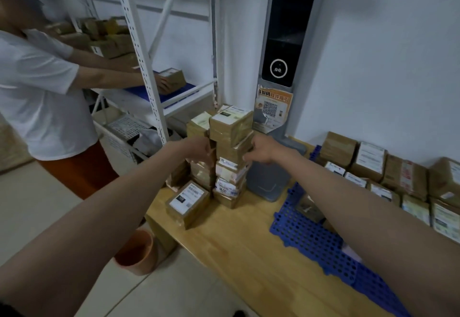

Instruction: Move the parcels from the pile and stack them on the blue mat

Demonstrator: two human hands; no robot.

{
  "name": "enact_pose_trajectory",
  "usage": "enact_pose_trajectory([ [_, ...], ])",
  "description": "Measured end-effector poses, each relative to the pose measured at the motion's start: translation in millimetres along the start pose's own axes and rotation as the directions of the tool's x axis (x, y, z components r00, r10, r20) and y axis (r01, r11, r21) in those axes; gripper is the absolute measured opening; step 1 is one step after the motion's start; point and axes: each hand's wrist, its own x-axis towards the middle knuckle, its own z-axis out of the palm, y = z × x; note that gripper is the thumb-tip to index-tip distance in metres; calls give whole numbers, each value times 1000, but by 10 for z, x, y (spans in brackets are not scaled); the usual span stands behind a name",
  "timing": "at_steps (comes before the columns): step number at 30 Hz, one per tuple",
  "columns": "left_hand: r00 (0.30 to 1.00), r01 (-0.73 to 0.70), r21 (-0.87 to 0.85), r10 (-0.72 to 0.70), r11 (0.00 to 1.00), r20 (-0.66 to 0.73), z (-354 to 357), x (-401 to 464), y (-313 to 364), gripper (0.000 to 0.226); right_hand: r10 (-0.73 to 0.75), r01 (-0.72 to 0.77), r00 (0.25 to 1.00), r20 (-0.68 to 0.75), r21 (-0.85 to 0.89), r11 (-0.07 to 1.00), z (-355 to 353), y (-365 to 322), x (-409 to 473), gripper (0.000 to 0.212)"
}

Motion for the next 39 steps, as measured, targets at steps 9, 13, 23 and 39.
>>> enact_pose_trajectory([
  [9, 985, 11, 15, -8, 1000, -172, -451, 726, -137, 90, 56, -58, 998, 17, 102, 993, -216, -14, 658, 83],
  [13, 995, -13, 30, 15, 999, -97, -581, 1081, -122, 94, 78, -87, 994, 82, 110, 990, -276, -6, 888, 88],
  [23, 989, -119, -28, 121, 992, 86, -625, 1439, -10, 69, 54, -79, 993, 101, 261, 962, -207, -87, 1024, 76],
  [39, 926, -377, -143, 368, 915, -90, -736, 1095, 893, 67, 359, -131, 888, -287, 591, 796, -559, 138, 137, 47],
])
